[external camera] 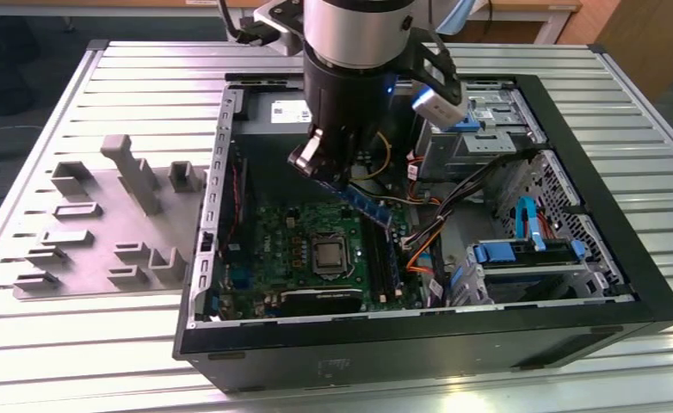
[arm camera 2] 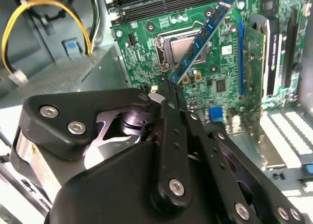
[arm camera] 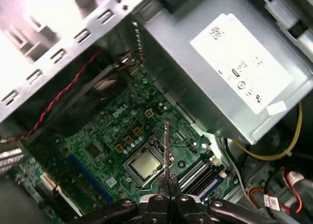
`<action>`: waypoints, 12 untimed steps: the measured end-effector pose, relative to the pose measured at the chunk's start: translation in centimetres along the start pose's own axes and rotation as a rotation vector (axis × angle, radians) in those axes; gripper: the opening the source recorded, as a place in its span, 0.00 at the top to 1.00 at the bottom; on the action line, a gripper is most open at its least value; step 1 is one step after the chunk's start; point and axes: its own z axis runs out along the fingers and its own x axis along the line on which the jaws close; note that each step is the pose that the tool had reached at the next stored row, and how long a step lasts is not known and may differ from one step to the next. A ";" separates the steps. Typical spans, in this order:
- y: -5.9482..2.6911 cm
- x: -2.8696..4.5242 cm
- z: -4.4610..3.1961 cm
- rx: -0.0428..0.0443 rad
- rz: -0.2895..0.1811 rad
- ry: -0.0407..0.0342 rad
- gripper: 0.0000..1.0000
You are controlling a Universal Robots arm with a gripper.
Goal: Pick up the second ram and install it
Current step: 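Insert the second ram into the second slot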
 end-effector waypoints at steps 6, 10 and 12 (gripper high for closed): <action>-0.01 0.00 0.14 0.0031 0.109 -0.0065 0.88; -0.01 0.00 0.23 0.0051 0.181 -0.0107 0.88; -0.02 0.01 0.28 0.0061 0.217 -0.0129 0.88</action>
